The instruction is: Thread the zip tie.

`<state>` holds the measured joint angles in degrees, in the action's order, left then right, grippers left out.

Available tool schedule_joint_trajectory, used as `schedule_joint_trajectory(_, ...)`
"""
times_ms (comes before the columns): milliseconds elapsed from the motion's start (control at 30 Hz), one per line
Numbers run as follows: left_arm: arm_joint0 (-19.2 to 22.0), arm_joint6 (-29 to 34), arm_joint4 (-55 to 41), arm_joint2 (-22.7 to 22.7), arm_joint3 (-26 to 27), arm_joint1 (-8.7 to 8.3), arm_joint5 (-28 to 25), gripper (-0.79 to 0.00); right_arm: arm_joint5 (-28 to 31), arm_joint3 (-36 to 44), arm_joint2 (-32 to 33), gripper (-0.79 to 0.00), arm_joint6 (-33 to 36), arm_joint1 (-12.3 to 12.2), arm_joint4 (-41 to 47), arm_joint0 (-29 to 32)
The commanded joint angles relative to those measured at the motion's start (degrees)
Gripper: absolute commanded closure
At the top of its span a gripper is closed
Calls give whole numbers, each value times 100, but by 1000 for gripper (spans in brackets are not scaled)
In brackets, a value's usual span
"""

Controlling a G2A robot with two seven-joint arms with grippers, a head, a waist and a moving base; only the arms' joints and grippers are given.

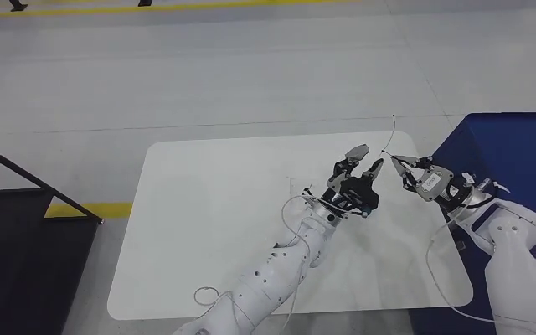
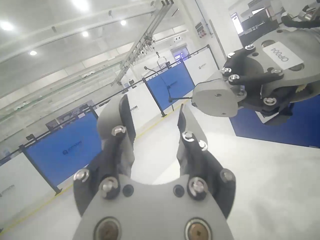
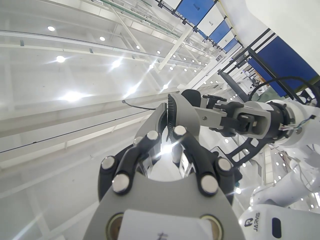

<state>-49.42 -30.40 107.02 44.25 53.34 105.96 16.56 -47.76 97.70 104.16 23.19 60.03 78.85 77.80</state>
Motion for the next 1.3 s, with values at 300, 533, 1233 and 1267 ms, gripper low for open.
schedule_joint_trajectory(300, 123, -179, -192, -120, -245, 139, -48, -231, 0, 0, 0, 0, 0, 0, 0, 0)
schedule_joint_trajectory(533, 186, -219, -311, -90, -359, 192, -73, -142, 0, 0, 0, 0, 0, 0, 0, 0)
schedule_joint_trajectory(1233, 227, -188, -274, 15, -431, 244, -177, -83, 0, 0, 0, 0, 0, 0, 0, 0)
schedule_joint_trajectory(1267, 222, -181, -266, 20, -425, 243, -183, -83, 0, 0, 0, 0, 0, 0, 0, 0)
